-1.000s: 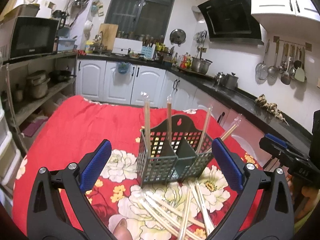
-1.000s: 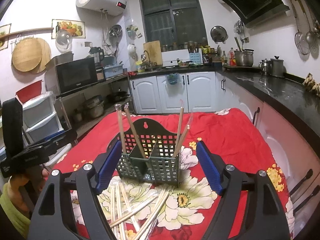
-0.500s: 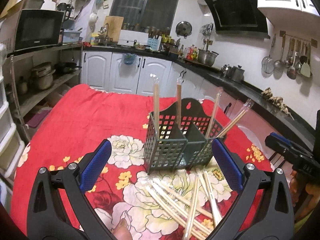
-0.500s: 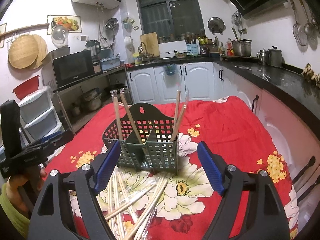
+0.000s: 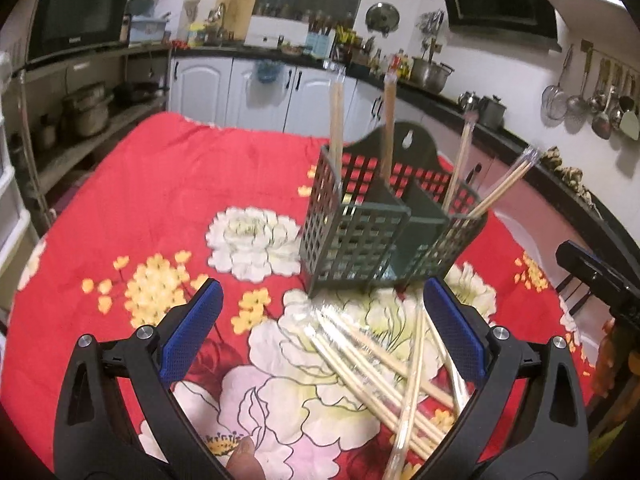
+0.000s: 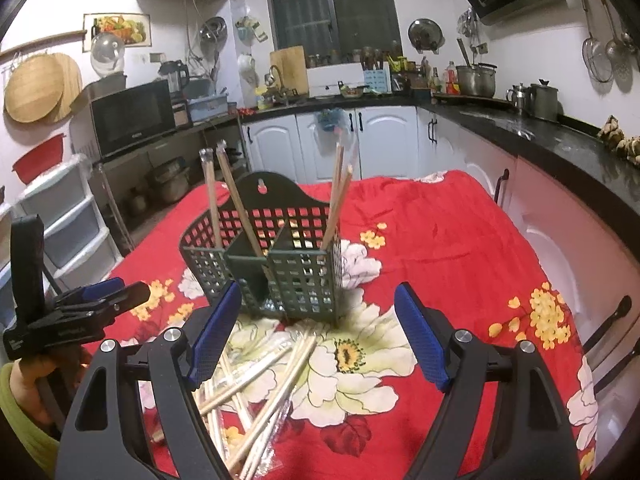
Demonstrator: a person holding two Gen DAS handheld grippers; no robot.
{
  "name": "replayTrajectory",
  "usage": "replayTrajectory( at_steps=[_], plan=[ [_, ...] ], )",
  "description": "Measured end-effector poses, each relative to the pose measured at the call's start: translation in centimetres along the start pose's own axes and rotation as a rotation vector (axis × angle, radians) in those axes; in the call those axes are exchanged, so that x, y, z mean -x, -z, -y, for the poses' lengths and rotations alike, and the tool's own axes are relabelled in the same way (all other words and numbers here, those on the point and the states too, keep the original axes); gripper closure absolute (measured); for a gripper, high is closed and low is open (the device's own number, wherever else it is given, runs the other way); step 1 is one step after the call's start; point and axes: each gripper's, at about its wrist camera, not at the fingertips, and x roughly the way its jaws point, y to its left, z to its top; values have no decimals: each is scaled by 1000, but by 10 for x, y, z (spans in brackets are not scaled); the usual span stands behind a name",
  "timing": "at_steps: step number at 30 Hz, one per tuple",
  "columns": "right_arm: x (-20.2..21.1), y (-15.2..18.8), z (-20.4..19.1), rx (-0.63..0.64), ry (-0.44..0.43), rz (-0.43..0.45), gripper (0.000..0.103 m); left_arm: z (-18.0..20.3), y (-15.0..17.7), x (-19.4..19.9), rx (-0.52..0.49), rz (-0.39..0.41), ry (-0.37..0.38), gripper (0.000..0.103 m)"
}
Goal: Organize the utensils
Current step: 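Lower the left tool onto a wrapped chopstick and close it while the right tool grasps another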
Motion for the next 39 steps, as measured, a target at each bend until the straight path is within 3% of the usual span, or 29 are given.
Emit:
replayTrajectory(
  at_steps=[9,15,17,19,27,35,39],
  plan=[
    [-34,17,3,6,12,-92,31,-17,23,-28,49,-117,4,11],
    [-59,30,-1,5,-13,-166,46,-24,31,-43,86,-180,38,42],
    [-64,33,-3,11,-18,-182,52,-27,34,-50,110,-202,69,59],
    [-69,35,-4,16,-24,-194,56,-28,35,-56,121,-218,88,69],
    [-89,38,-6,15,-31,-244,58,-33,32,-74,167,-260,119,72],
    [-114,40,0,-18,-35,-311,61,-42,30,-83,186,-272,122,89],
    [-127,39,1,-40,-48,-342,64,-51,32,-81,195,-273,123,93]
  ],
)
